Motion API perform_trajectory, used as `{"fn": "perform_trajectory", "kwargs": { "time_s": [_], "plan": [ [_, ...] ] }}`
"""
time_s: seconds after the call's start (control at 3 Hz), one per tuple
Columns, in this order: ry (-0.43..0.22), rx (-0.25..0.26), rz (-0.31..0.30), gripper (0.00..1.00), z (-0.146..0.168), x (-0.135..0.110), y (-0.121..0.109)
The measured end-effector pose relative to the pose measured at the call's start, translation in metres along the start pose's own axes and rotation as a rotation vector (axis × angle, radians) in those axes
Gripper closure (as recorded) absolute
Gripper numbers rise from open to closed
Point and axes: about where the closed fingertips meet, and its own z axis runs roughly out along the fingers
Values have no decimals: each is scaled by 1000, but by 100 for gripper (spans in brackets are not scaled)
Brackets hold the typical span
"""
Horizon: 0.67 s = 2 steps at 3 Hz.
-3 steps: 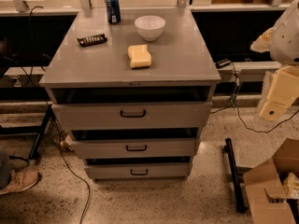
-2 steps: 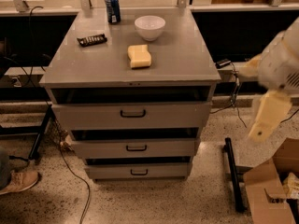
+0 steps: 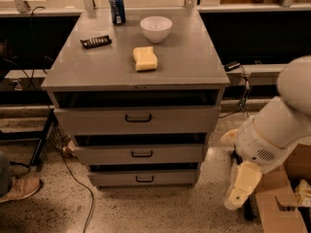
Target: Open bottom drawer
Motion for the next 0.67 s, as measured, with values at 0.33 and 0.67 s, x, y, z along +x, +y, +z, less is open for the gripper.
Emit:
{"fn": "perform_trajectory", "kwargs": {
  "time_s": [0.33,0.67],
  "plan": [
    [9,-32,9,0,15,7,9],
    [-3,-58,14,0,26,12,8]
  ]
}}
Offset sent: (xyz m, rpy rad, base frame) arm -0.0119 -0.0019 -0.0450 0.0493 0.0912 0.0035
